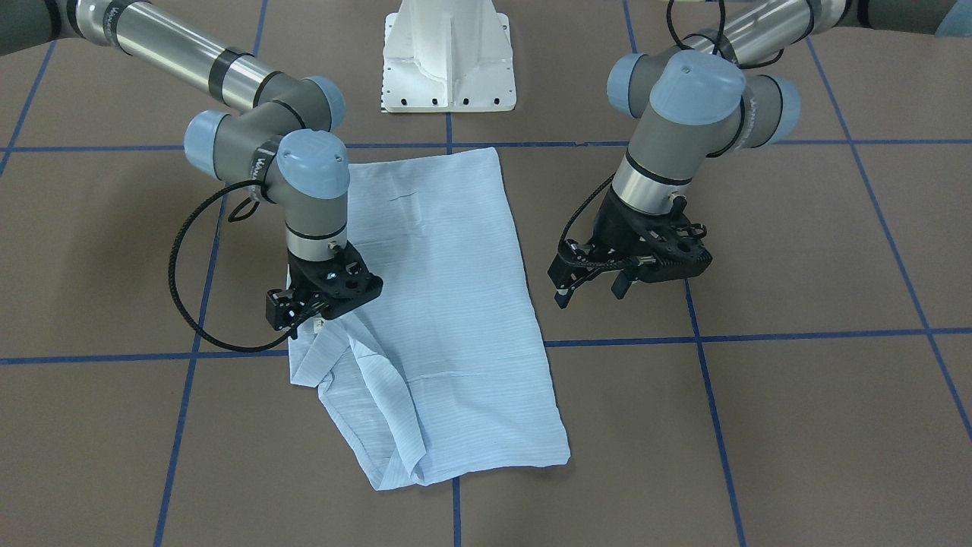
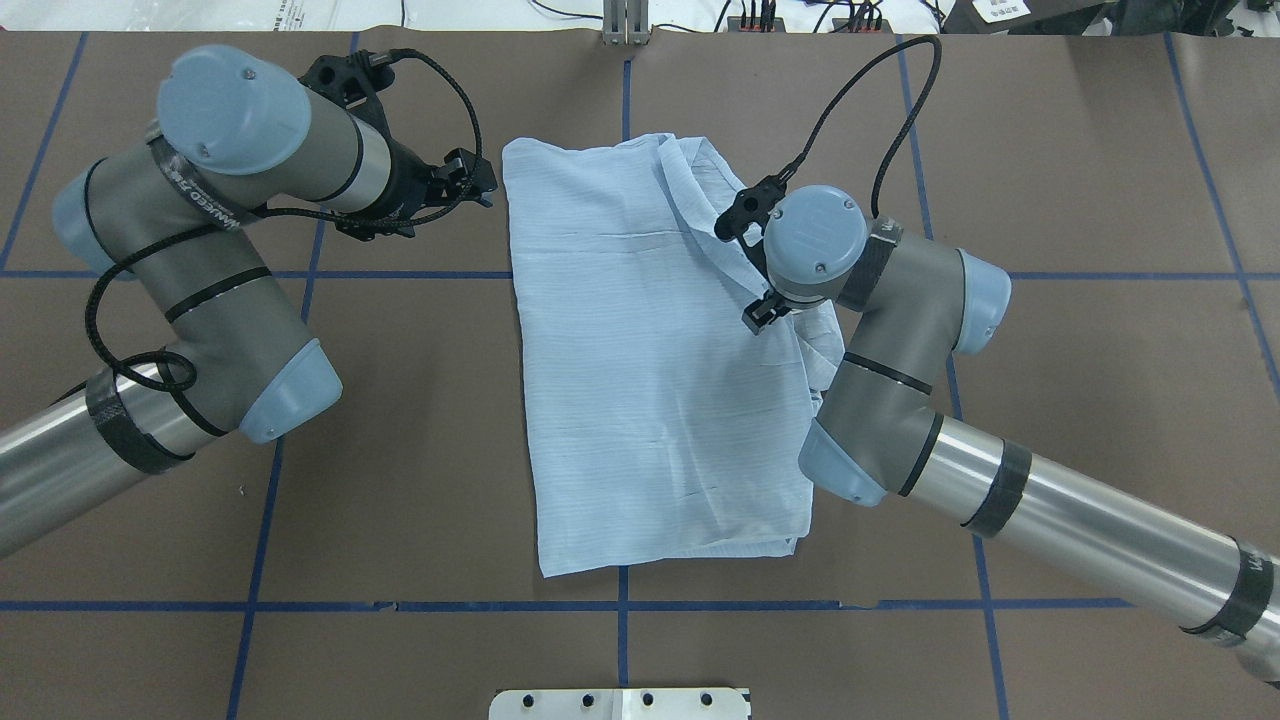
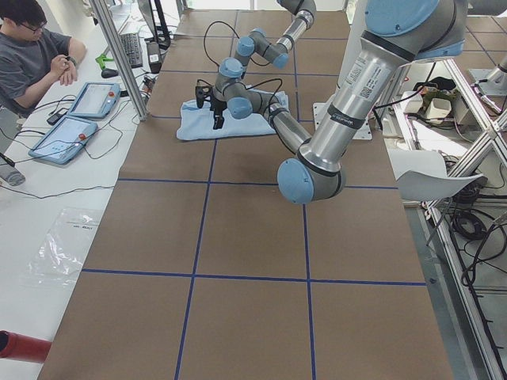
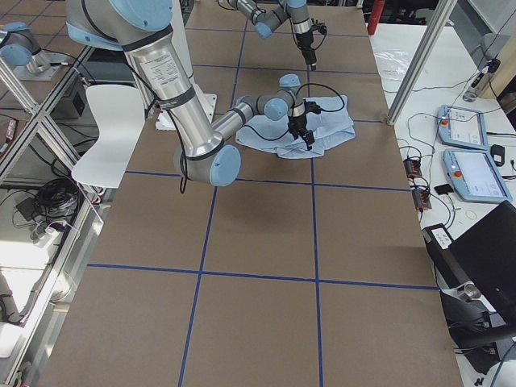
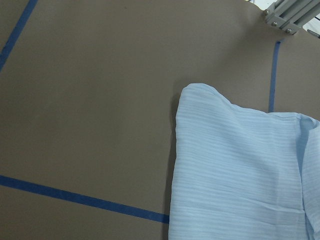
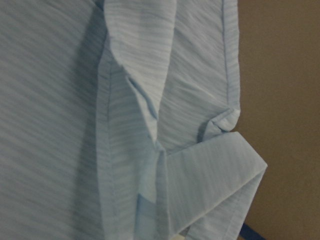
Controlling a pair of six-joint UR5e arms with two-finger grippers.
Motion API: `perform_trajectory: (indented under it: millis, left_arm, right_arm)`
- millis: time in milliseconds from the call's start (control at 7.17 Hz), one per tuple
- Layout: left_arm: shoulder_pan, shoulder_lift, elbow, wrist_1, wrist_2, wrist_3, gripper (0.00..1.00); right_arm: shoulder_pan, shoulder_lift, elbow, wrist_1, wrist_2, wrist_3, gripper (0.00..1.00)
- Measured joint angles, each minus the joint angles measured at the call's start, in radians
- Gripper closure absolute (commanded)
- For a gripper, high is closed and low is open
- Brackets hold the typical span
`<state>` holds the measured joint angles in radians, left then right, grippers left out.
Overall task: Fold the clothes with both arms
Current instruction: 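Tuck the collar fabric under with the right gripper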
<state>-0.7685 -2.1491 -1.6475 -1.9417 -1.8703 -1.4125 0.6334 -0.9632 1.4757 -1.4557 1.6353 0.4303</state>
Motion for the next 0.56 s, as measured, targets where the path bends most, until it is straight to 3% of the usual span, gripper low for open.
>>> perform_trajectory:
  millis: [558]
  left_arm:
    - [0.003,-0.003,-0.005,0.001,-0.001,-0.002,0.0]
  right_arm:
    - [0.13,-0.045,0.041,-0.001,0.14,-0.09,0.0]
